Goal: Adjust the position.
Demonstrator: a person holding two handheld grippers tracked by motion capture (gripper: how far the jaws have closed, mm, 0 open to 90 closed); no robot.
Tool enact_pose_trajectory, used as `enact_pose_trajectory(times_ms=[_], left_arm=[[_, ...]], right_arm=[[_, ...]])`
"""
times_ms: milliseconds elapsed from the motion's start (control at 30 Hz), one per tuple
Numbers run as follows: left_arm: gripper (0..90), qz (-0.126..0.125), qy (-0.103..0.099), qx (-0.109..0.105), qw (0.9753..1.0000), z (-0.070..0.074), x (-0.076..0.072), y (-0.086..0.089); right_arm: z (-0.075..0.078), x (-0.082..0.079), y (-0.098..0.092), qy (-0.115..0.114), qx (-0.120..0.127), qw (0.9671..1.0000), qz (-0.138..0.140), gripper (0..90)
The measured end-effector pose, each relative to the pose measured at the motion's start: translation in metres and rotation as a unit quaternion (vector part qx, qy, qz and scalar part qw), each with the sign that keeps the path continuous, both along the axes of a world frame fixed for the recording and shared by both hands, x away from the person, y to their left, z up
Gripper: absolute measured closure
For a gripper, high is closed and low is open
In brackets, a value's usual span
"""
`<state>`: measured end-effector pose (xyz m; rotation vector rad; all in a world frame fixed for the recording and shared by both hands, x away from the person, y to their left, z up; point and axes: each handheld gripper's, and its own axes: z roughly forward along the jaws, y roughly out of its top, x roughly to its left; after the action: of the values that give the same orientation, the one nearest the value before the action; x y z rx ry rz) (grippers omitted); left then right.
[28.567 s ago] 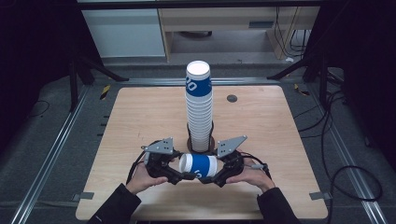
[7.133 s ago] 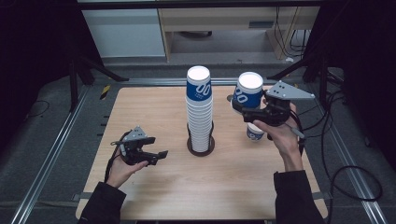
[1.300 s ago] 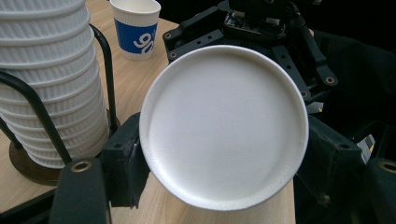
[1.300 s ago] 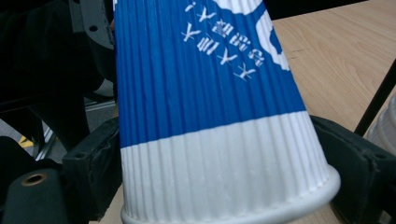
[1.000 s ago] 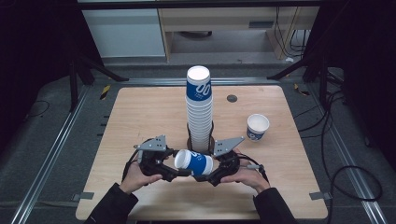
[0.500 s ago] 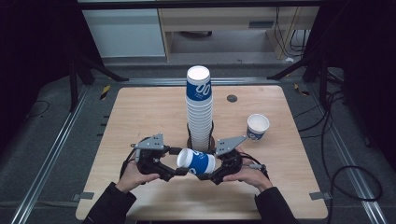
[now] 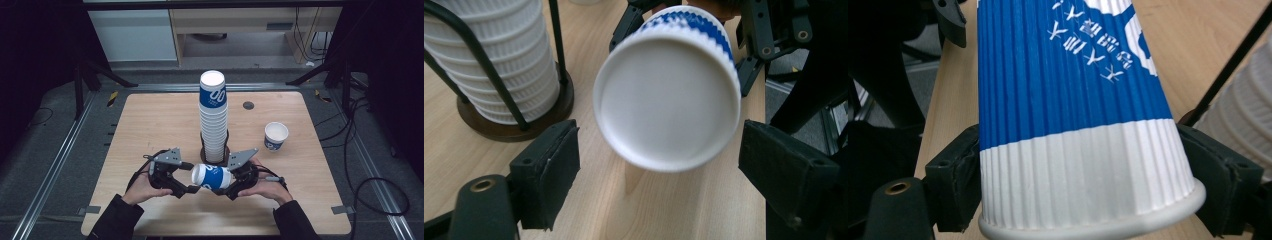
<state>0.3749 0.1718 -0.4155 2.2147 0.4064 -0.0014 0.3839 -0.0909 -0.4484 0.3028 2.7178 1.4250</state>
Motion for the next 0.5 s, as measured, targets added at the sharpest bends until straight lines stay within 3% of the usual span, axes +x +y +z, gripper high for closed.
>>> enact_pose_trajectory(times_ms=[133, 267, 500], left_arm=[[16.6, -0.014, 0.005, 0.020, 0.9997, -0.005, -0.001, -0.006], [17.9, -0.022, 0.008, 0.039, 0.9990, -0.009, -0.002, -0.011], [22.3, -0.031, 0.023, 0.044, 0.9983, -0.013, -0.002, -0.015]], right_arm=[[-0.006, -0.003, 0.010, 0.000, -0.026, 0.9995, 0.015, 15.6], [-0.008, -0.005, 0.015, -0.001, -0.036, 0.9990, 0.025, 15.6], [-0.010, -0.008, 0.020, -0.002, -0.044, 0.9985, 0.030, 15.6]])
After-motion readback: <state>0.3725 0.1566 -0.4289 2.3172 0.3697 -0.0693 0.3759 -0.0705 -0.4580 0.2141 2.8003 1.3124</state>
